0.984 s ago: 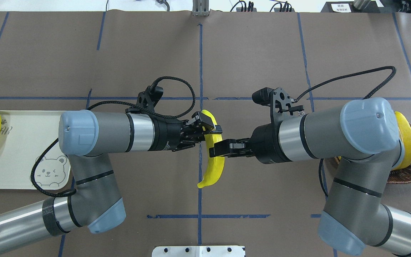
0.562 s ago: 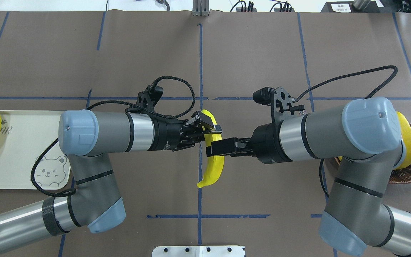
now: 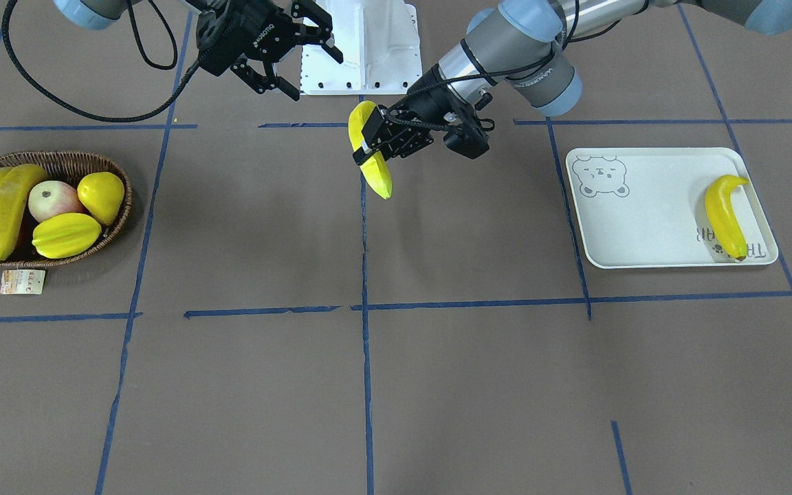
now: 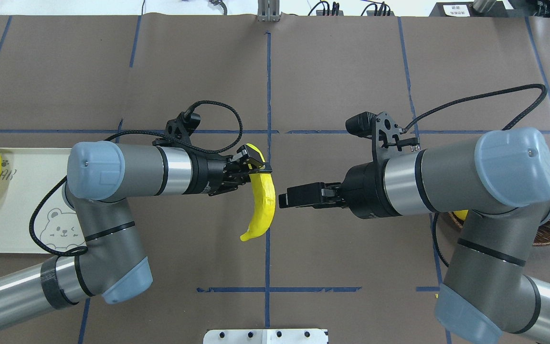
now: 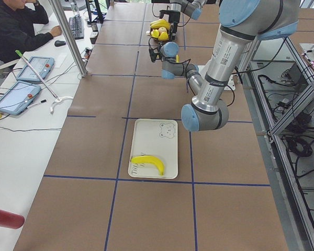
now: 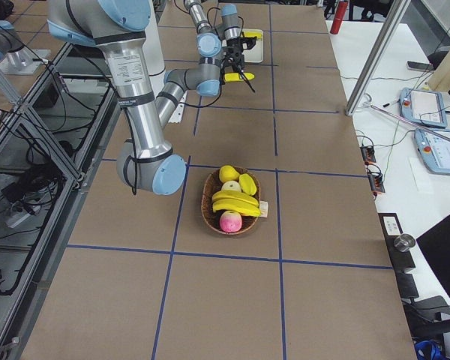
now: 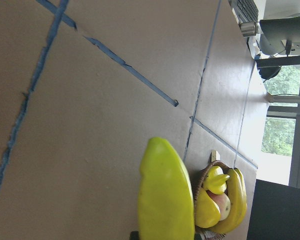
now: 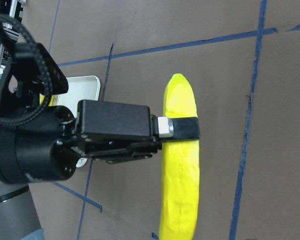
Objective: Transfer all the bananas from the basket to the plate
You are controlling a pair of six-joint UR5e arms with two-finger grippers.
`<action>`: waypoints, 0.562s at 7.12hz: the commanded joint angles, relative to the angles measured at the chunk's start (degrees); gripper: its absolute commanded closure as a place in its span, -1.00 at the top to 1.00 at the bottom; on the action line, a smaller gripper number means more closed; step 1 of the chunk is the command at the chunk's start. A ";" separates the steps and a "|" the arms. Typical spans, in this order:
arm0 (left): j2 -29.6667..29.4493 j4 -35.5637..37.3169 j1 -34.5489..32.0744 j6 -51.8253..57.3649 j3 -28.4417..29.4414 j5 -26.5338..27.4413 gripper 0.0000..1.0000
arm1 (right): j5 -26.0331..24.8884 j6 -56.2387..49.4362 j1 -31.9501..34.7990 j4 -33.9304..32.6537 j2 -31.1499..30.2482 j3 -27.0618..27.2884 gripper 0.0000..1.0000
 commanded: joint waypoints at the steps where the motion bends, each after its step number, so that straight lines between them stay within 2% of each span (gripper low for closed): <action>1: 5.42 11.90 -3.81 8.71 -4.20 -0.56 -1.00 | 0.22 0.00 2.69 -0.13 -3.41 0.45 1.00; 2: 9.45 19.54 -4.53 14.77 -9.11 -0.99 -1.00 | 0.22 0.00 3.40 -0.13 -5.17 0.89 1.00; 3: 15.93 23.10 -5.67 17.36 -14.55 -0.91 -1.00 | 0.22 -0.09 4.71 -0.13 -8.06 1.68 1.00; 4: 22.61 23.48 -7.68 20.69 -16.35 -0.65 -1.00 | 0.40 -0.09 5.68 -0.13 -10.17 2.12 1.00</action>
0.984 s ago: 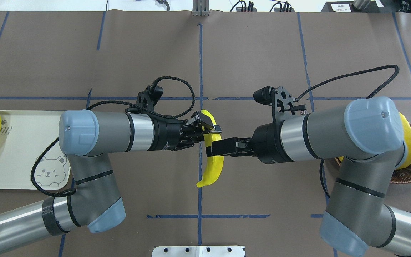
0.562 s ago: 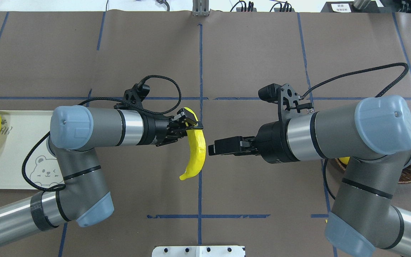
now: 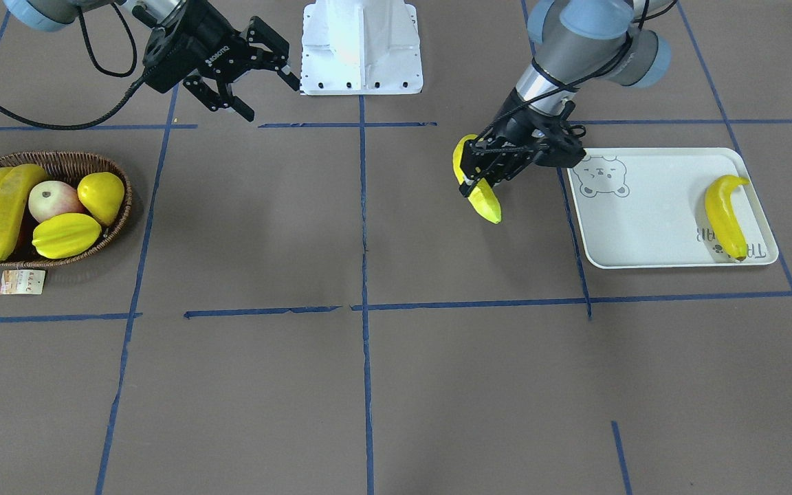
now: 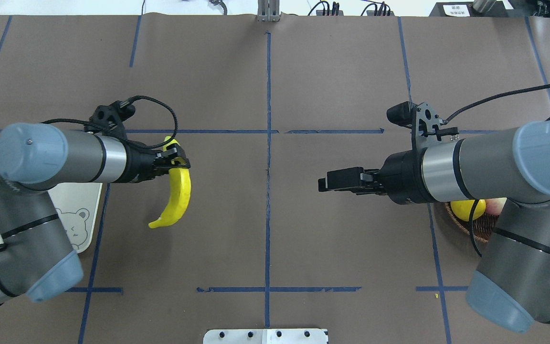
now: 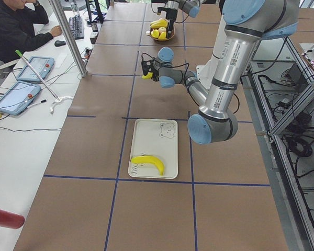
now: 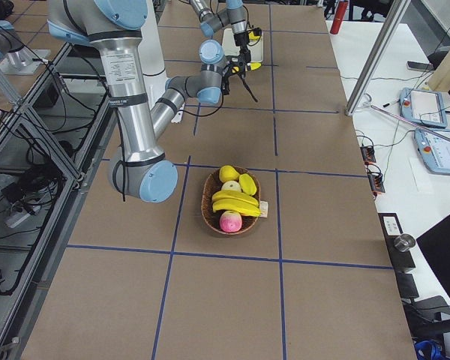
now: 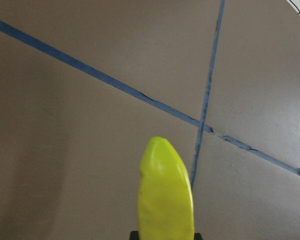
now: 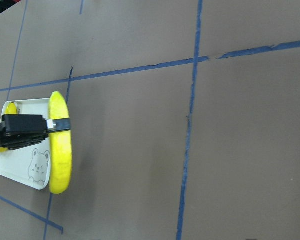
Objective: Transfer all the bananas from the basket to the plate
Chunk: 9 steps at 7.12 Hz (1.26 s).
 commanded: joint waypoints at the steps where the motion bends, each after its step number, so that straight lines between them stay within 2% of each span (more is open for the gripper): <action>1: 13.88 2.55 -2.47 8.28 -3.37 0.51 -1.00 | -0.21 -0.03 1.47 -0.09 -3.74 0.55 1.00; 4: 24.37 2.29 -7.56 15.95 -2.76 0.52 -1.00 | -0.39 -0.03 1.47 -0.09 -4.54 0.46 1.00; 7: 24.75 2.28 -8.01 16.67 1.18 0.78 -1.00 | -0.39 -0.03 1.47 -0.09 -4.72 0.29 1.00; 9: 22.40 2.11 -11.07 23.93 4.17 0.61 -1.00 | -0.39 -0.03 1.47 0.00 -5.59 1.60 1.00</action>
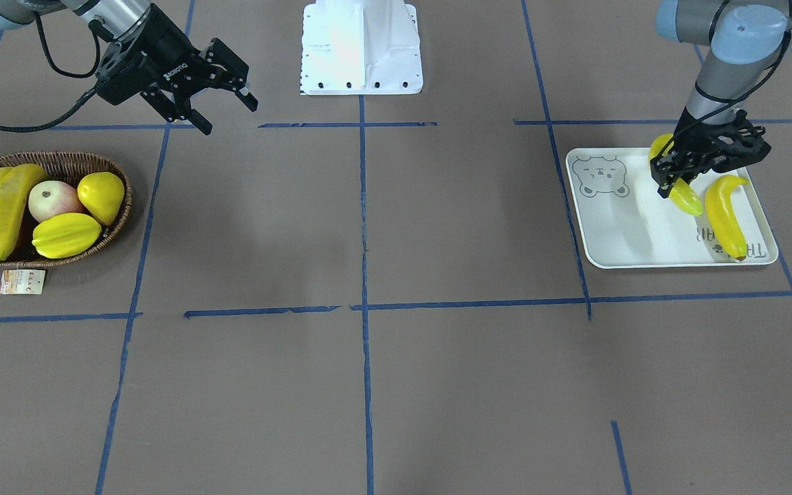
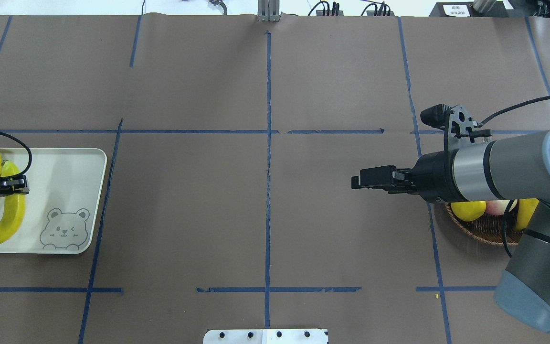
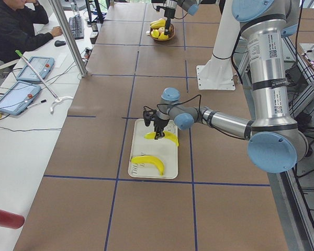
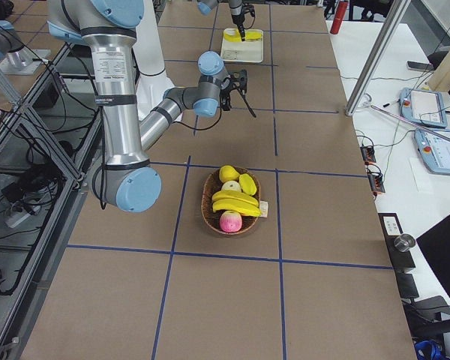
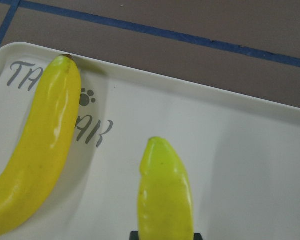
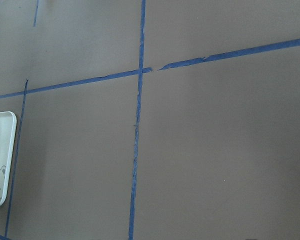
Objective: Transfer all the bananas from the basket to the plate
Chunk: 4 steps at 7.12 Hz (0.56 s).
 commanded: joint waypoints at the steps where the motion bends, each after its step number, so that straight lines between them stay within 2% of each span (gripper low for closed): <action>1: -2.81 -0.31 -1.73 4.53 3.93 -0.13 -1.00 | 0.00 0.00 0.01 0.03 -0.36 0.55 1.00; 3: -4.58 -0.49 -1.82 4.54 6.58 -0.13 -1.00 | 0.00 0.00 0.01 0.03 -0.45 0.55 1.00; 4: -4.32 -0.75 -2.08 6.97 6.68 -0.13 0.44 | 0.00 0.00 0.01 0.03 -0.45 0.55 1.00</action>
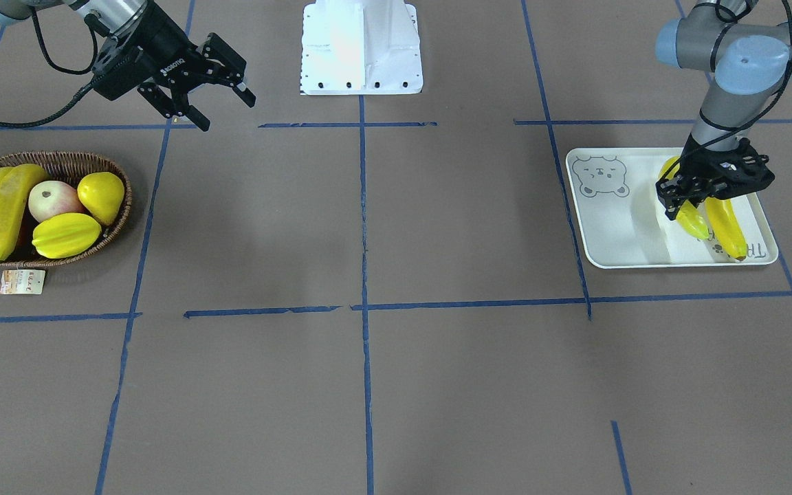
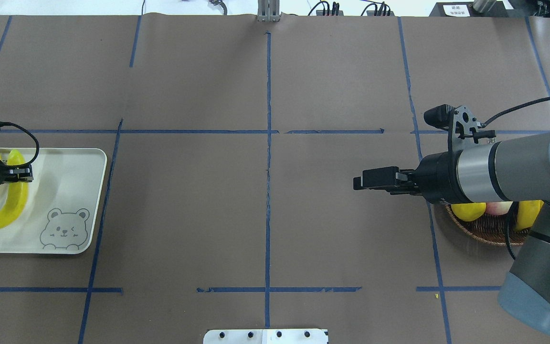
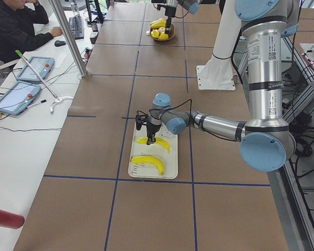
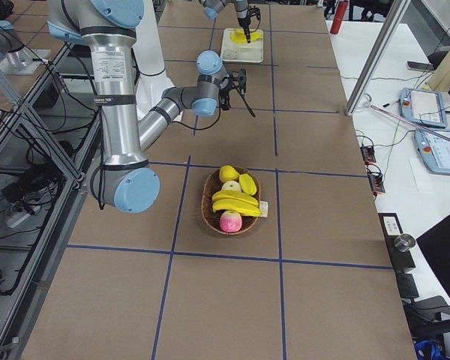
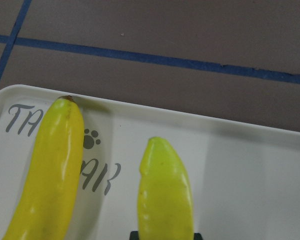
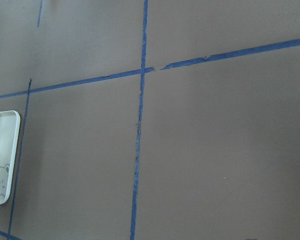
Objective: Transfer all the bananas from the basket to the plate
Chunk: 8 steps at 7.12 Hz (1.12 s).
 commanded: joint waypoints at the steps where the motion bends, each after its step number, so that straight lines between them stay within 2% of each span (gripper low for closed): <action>1: 0.59 -1.14 -0.95 8.04 0.69 -0.20 0.98 | 0.00 0.00 0.00 0.00 -0.04 0.03 1.00; 4: -0.36 -2.38 -2.10 7.94 -1.67 -1.07 0.98 | 0.00 0.00 0.61 0.00 -0.91 0.12 1.00; 6: -3.59 -1.59 -5.69 1.56 -6.49 -14.10 0.98 | 0.18 -1.75 4.11 -0.09 -6.25 0.21 1.00; 8: -8.16 -1.50 -5.80 -9.68 -9.67 -17.59 0.98 | 0.52 -13.98 8.85 -0.09 -15.19 0.21 1.00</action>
